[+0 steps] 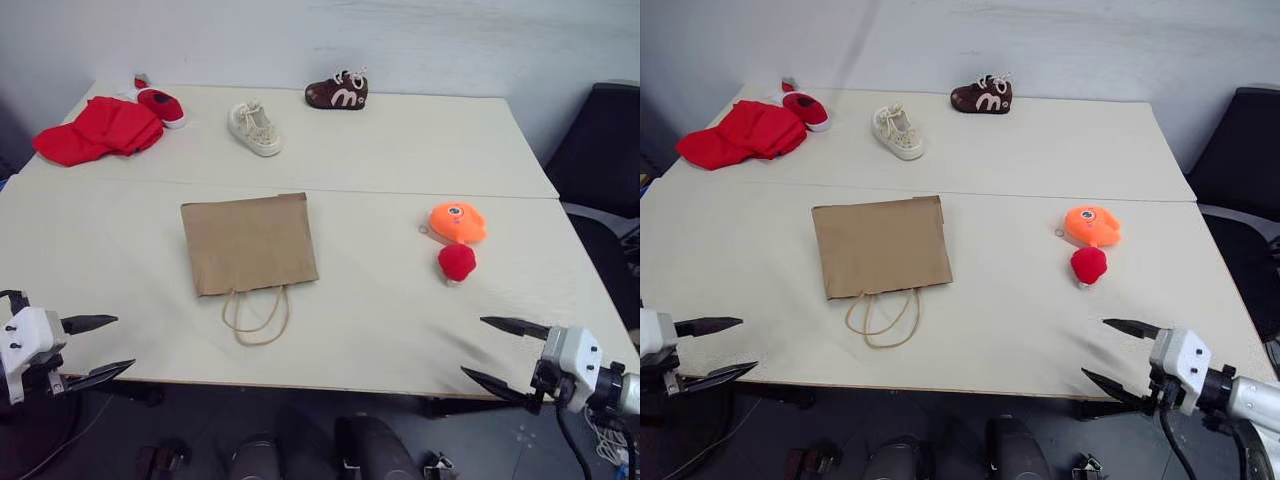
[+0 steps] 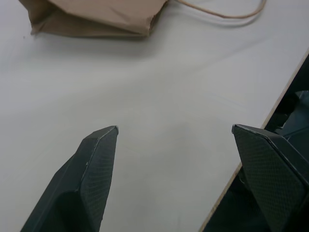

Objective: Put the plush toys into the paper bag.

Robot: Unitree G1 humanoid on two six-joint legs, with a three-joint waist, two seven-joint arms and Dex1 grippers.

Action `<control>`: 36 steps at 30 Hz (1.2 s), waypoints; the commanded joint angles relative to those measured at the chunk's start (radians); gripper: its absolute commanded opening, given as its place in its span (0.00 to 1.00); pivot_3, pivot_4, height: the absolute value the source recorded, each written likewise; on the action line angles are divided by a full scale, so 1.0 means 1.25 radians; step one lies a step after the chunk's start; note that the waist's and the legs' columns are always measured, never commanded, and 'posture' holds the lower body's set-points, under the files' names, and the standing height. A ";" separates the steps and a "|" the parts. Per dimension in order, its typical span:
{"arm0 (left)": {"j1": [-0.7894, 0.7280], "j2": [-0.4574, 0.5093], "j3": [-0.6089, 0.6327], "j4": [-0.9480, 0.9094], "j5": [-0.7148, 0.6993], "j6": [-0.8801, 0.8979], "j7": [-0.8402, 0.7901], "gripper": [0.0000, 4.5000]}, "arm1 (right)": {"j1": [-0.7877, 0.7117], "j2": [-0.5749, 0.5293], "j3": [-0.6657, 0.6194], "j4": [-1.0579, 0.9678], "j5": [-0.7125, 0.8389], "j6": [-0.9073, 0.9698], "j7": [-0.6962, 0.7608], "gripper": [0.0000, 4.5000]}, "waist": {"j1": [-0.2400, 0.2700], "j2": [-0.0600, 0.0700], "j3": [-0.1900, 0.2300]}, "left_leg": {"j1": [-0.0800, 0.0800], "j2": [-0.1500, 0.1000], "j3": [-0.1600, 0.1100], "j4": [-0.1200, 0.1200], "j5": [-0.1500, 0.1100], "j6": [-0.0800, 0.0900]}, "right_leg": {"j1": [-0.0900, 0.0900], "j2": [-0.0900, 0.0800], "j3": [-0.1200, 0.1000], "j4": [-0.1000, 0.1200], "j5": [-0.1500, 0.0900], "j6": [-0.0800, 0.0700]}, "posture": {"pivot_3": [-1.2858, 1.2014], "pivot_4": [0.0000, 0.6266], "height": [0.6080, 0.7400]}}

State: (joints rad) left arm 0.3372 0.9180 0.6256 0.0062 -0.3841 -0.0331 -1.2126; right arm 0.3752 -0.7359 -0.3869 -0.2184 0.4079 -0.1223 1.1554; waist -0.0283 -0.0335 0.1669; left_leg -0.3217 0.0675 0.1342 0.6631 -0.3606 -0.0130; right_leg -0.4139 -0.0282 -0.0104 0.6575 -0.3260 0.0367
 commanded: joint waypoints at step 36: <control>-0.649 -0.196 -0.520 -0.064 -0.037 0.167 0.017 0.02 | -0.139 0.125 0.196 -0.245 0.062 0.170 -0.255 1.00 | 0.002 0.003 0.000 | 0.000 0.001 0.003 0.002 0.002 -0.006 | -0.001 0.002 0.003 0.001 -0.001 0.001 | 0.52 0.24 1.00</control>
State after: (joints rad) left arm -0.4367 0.6833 -0.0245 -0.0465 -0.3750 0.1220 -1.1938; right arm 0.2070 -0.5709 -0.1259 -0.5058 0.4644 0.0896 0.8388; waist -0.0259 -0.0297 0.1665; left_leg -0.3211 0.0686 0.1377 0.6655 -0.3584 -0.0208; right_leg -0.4148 -0.0252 -0.0064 0.6592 -0.3277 0.0382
